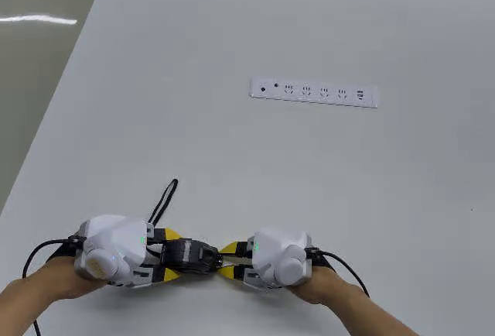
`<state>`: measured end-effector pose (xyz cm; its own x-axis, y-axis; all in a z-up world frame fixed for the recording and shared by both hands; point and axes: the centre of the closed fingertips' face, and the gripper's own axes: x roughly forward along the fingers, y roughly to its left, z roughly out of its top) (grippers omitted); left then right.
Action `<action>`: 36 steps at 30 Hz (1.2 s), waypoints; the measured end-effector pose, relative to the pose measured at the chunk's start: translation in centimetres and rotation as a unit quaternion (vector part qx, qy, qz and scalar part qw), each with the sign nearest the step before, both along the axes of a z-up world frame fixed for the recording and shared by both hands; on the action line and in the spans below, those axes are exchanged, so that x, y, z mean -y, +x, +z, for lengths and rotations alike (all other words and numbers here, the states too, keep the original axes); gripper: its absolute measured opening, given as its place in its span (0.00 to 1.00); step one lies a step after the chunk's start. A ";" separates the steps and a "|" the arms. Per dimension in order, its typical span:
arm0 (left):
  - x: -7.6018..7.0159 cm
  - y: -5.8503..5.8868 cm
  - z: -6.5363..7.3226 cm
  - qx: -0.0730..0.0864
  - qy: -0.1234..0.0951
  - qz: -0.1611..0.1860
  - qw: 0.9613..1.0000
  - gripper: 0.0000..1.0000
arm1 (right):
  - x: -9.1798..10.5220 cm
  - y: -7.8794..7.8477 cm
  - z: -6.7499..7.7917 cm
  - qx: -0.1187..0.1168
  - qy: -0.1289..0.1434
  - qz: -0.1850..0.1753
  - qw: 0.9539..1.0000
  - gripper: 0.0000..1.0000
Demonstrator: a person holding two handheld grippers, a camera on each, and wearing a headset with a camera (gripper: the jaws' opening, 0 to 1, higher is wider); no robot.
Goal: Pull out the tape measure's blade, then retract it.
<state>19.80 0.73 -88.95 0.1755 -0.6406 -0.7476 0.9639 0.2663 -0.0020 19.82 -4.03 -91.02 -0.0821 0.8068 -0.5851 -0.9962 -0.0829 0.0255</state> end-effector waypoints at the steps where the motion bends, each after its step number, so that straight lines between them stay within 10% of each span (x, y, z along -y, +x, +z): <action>1: 0.0 0.0 0.0 0.000 0.000 0.000 1.000 0.27 | 0.0 0.0 0.0 -0.001 0.000 0.000 1.000 0.09; 36: -0.4 0.1 -0.2 -0.005 0.003 0.002 1.000 0.27 | -0.2 0.2 0.2 -0.007 0.010 0.002 1.000 0.08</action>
